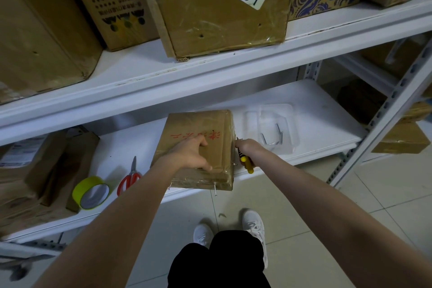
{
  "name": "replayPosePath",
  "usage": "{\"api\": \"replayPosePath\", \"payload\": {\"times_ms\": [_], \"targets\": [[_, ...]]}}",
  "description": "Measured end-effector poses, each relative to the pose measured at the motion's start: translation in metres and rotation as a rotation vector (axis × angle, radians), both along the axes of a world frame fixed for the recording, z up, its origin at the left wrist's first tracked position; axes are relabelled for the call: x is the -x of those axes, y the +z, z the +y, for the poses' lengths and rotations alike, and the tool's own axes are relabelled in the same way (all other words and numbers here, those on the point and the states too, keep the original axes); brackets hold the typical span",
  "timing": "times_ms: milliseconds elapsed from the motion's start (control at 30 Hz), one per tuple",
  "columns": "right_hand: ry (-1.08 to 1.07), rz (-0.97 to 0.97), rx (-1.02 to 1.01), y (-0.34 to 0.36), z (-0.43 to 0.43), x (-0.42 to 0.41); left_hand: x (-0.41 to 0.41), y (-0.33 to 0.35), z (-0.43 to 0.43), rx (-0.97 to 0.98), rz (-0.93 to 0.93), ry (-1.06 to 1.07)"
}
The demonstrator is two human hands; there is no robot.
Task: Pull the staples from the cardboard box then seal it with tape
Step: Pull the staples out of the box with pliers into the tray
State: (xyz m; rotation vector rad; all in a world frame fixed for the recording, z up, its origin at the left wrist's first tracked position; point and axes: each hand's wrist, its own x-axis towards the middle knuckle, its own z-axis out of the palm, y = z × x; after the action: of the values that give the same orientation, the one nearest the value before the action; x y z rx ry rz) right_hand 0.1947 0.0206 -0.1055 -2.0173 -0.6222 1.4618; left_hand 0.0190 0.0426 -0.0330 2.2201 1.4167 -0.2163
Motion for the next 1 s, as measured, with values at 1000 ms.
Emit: {"api": "replayPosePath", "payload": {"times_ms": [1000], "targets": [[0.200, -0.736, -0.115, 0.021, -0.047, -0.080, -0.004, -0.007, -0.015, -0.284, 0.171, -0.096]]}}
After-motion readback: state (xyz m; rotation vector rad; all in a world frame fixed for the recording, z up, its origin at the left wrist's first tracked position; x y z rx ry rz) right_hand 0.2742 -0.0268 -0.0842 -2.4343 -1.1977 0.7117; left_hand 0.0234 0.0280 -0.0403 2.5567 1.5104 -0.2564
